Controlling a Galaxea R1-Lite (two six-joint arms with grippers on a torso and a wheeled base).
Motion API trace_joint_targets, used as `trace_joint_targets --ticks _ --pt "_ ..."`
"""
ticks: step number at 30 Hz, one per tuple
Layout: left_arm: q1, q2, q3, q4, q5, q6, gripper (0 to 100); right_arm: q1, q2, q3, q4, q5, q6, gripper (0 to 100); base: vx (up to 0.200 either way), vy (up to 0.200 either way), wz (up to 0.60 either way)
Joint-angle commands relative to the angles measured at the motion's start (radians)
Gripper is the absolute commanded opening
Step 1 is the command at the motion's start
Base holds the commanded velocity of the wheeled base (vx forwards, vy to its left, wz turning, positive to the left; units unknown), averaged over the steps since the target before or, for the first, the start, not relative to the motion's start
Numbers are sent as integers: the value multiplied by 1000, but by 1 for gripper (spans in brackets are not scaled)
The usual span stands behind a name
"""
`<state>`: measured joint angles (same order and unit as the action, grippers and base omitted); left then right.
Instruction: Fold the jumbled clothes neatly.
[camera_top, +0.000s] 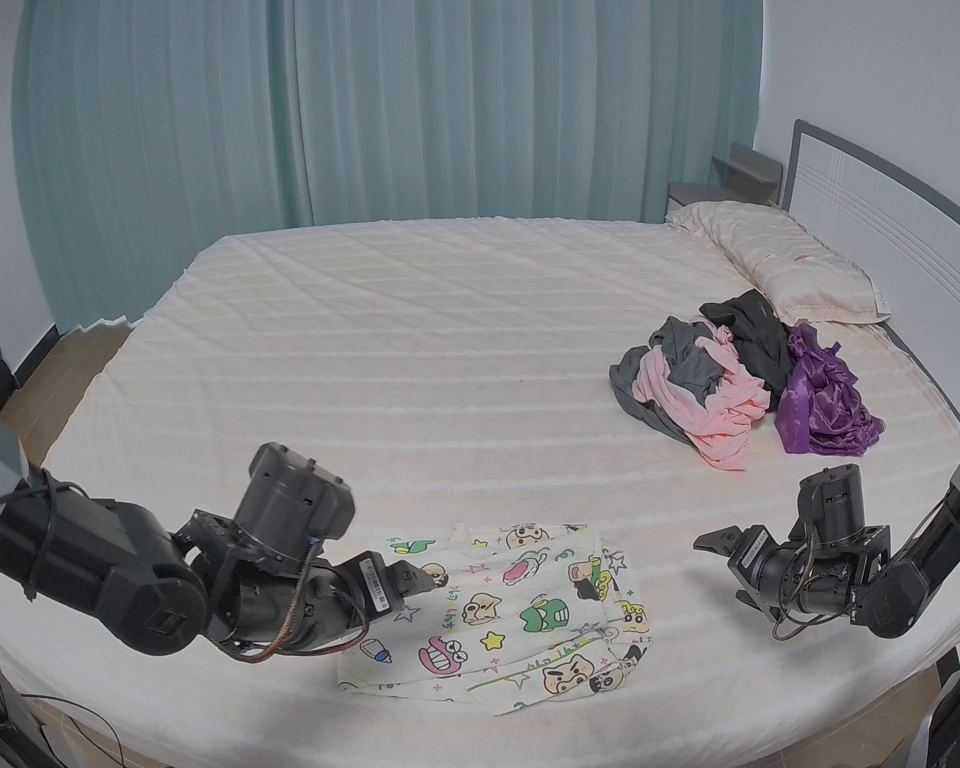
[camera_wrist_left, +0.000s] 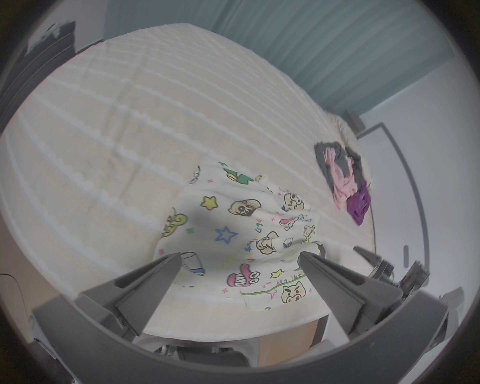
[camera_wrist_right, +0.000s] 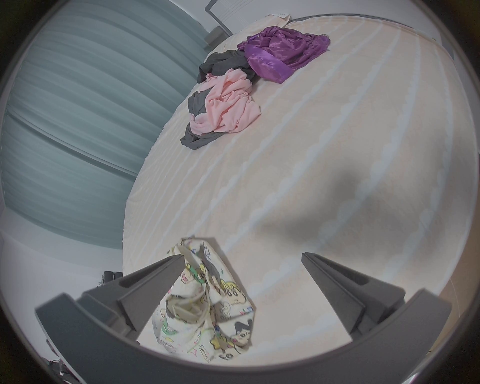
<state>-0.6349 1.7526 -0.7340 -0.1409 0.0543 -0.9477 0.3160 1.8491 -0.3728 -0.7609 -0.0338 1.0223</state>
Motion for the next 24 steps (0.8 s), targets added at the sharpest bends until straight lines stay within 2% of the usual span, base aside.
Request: trace_joint_targets --ticks 1,5,9,13,15,18,24 --pt "126 -54 160 -141 -30 -13 100 12 1 2 0 -1 -1 100 0 0 0" --pt "173 -54 226 -221 -74 -13 100 12 1 2 2 0 -1 100 0 0 0" --pt "190 -45 234 -241 -79 -16 100 17 1 2 2 0 -1 100 0 0 0" --pt "190 -28 235 -258 -94 -68 100 23 1 8 0 0 -1 100 0 0 0" --pt "204 -21 249 -287 -145 -82 100 31 1 12 0 0 -1 100 0 0 0" --pt "230 -25 269 -319 -194 -82 100 37 1 12 0 0 -1 100 0 200 0" --pt "254 -13 272 -325 -202 -82 100 69 2 26 -34 8 -13 100 0 200 0"
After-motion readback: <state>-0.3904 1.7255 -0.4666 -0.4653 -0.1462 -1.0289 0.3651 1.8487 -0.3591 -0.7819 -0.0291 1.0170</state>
